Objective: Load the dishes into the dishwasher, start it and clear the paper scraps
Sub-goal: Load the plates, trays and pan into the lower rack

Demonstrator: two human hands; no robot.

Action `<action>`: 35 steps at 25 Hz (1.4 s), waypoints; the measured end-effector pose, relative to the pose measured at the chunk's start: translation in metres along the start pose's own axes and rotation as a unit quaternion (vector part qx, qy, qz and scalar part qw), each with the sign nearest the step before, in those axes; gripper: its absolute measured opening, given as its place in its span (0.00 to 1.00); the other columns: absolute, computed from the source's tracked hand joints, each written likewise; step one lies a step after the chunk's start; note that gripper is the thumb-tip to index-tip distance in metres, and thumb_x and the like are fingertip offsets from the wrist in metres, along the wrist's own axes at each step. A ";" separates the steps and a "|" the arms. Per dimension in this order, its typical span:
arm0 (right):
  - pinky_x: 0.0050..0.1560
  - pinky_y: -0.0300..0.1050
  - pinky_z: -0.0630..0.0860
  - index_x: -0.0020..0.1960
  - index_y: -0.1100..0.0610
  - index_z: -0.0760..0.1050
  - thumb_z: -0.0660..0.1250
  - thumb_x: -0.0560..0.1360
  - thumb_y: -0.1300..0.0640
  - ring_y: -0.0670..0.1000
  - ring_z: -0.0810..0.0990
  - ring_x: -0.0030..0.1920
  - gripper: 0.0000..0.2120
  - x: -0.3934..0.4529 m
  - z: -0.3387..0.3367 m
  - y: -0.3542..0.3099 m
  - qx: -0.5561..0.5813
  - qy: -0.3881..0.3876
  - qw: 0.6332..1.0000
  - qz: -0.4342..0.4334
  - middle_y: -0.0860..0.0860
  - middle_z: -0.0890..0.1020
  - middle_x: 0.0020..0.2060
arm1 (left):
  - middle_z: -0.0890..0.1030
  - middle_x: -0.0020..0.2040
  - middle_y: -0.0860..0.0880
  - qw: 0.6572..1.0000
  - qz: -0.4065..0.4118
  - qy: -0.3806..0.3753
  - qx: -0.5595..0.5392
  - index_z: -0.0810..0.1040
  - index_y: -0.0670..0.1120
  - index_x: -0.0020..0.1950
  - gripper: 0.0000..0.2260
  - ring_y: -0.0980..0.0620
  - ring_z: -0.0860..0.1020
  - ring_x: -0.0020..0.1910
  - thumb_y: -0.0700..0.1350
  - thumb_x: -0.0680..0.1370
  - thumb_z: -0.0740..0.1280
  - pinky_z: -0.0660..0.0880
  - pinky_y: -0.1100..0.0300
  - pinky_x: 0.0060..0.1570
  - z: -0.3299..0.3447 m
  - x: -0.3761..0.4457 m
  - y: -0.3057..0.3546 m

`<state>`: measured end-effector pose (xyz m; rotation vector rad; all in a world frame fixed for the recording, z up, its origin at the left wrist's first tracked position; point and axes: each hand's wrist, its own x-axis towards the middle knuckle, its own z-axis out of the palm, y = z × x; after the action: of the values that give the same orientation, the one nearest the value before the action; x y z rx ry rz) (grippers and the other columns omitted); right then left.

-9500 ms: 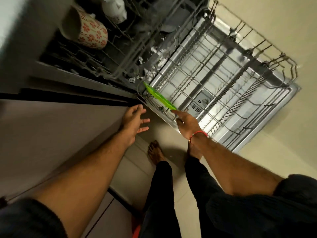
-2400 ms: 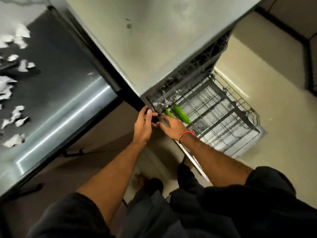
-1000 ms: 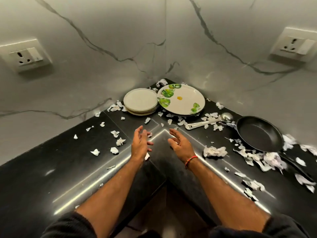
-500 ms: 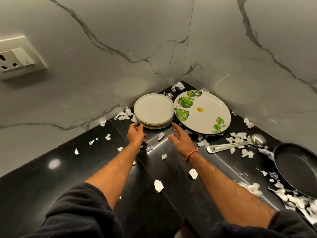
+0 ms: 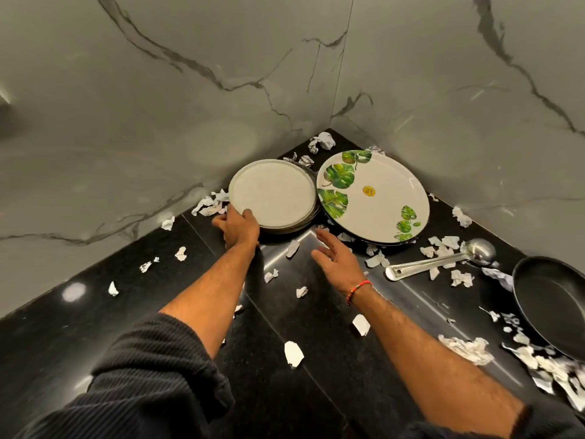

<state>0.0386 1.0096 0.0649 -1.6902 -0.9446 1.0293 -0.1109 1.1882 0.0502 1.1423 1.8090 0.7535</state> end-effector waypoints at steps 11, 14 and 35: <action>0.66 0.43 0.73 0.67 0.51 0.73 0.64 0.79 0.63 0.47 0.77 0.64 0.18 -0.102 -0.016 -0.016 0.031 0.019 0.997 -0.068 0.49 0.79 0.62 | 0.73 0.68 0.37 0.989 0.027 0.107 -0.102 0.66 0.45 0.75 0.19 0.37 0.74 0.65 0.41 0.84 0.53 0.73 0.49 0.58 -0.099 -0.098 -0.025; 0.66 0.41 0.74 0.69 0.56 0.72 0.63 0.79 0.64 0.45 0.77 0.63 0.18 -0.147 -0.026 -0.014 0.039 0.020 0.996 -0.076 0.51 0.79 0.63 | 0.74 0.67 0.39 0.989 0.045 0.076 -0.116 0.67 0.46 0.74 0.18 0.39 0.75 0.63 0.41 0.84 0.54 0.72 0.52 0.54 -0.118 -0.139 -0.027; 0.50 0.36 0.77 0.64 0.50 0.75 0.66 0.75 0.63 0.47 0.79 0.53 0.19 -0.513 -0.077 0.123 0.216 0.540 0.812 0.043 0.45 0.81 0.53 | 0.83 0.51 0.49 0.826 0.165 -0.534 0.067 0.81 0.52 0.63 0.12 0.50 0.81 0.46 0.50 0.84 0.62 0.79 0.55 0.45 -0.036 -0.472 -0.109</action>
<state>-0.0564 0.4855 0.0804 -1.5558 0.1226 0.1579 -0.0807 0.7113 0.1362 1.5542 0.7164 0.0587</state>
